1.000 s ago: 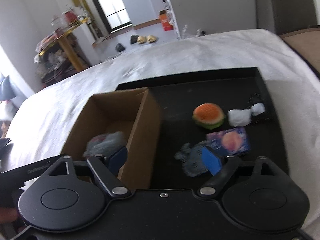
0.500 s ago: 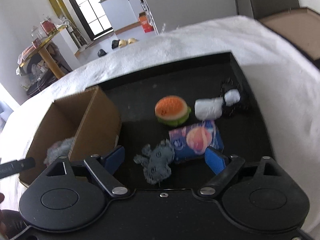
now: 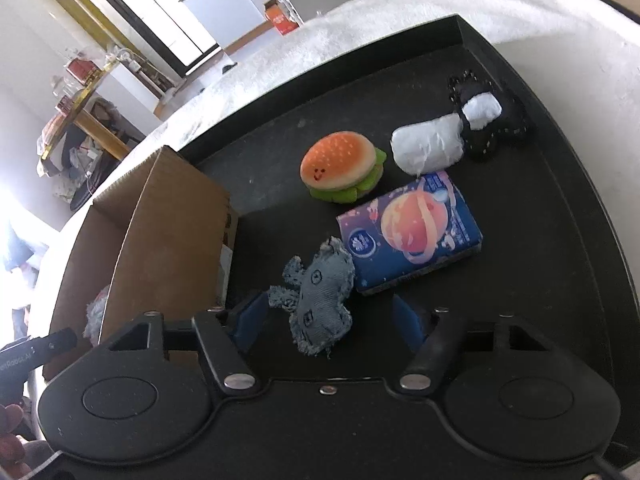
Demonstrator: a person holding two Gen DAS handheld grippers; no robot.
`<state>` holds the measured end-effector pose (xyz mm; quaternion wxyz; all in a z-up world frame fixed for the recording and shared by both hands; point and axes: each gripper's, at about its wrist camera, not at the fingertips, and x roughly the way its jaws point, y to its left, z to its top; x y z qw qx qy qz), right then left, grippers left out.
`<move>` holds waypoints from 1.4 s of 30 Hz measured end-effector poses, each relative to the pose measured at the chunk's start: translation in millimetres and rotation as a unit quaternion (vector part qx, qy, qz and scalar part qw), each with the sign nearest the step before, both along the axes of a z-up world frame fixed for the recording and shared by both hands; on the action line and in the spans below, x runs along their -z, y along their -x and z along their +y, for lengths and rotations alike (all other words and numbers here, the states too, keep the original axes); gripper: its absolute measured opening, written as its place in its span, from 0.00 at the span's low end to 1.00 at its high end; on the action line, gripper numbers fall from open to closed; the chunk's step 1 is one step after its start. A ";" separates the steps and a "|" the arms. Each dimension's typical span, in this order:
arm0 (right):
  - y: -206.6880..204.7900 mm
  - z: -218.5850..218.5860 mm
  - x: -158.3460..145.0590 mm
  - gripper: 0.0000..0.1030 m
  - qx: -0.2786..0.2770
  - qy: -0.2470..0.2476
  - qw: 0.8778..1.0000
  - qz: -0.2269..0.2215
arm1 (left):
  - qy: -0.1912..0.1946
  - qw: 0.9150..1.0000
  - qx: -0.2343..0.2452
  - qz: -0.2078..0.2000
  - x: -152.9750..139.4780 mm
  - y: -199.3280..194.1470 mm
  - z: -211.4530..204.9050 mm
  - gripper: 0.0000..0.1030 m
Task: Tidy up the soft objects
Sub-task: 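Move the right gripper to the grey denim plush and grasp it, then carry the denim plush into the cardboard box and release it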
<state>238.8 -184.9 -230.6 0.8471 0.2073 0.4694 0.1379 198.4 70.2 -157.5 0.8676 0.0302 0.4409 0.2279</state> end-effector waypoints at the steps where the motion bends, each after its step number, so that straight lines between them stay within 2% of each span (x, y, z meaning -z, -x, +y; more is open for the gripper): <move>1: 0.2 0.0 -0.2 0.61 -0.002 0.003 1.000 -0.003 | -0.002 1.000 0.002 0.000 -0.4 -0.1 -1.7 0.80; 2: 0.2 0.2 -0.1 0.59 -0.003 0.005 1.000 -0.004 | -0.003 1.000 0.004 0.000 -0.4 0.0 -3.0 0.80; 3: -0.2 0.2 -0.8 0.51 -0.003 0.004 1.000 -0.005 | -0.002 1.000 0.006 0.000 0.0 0.0 -4.2 0.80; 4: -0.4 0.5 -0.3 0.37 -0.006 0.004 1.000 -0.004 | 0.000 1.000 0.007 0.001 0.7 -0.5 -4.4 0.80; 5: -0.6 -0.2 0.3 0.28 -0.010 0.004 1.000 -0.001 | 0.000 1.000 0.008 0.002 1.2 -0.8 -4.0 0.80; 6: -1.2 -0.2 1.5 0.24 -0.014 0.001 1.000 0.005 | -0.001 1.000 0.009 0.003 2.1 -0.6 -4.8 0.80; 9: 0.4 -1.7 0.3 0.18 -0.017 -0.004 1.000 0.007 | -0.002 1.000 0.010 0.008 3.2 0.4 -5.1 0.80; 14: 5.8 -3.0 -6.4 0.17 -0.017 -0.006 1.000 0.016 | 0.008 1.000 0.003 0.009 -1.0 4.7 -0.9 0.80; 21: 18.0 -5.8 -22.3 0.17 -0.020 -0.012 1.000 -0.008 | 0.016 1.000 0.002 -0.004 -10.6 13.8 3.0 0.80; 27: 23.5 -3.9 -28.4 0.17 -0.028 0.008 0.999 -0.019 | 0.028 1.000 0.006 -0.011 -14.1 22.8 7.9 0.80; 42: 33.3 3.4 -69.6 0.17 -0.023 0.038 0.997 -0.070 | 0.055 0.997 0.028 -0.039 -7.9 38.1 17.1 0.79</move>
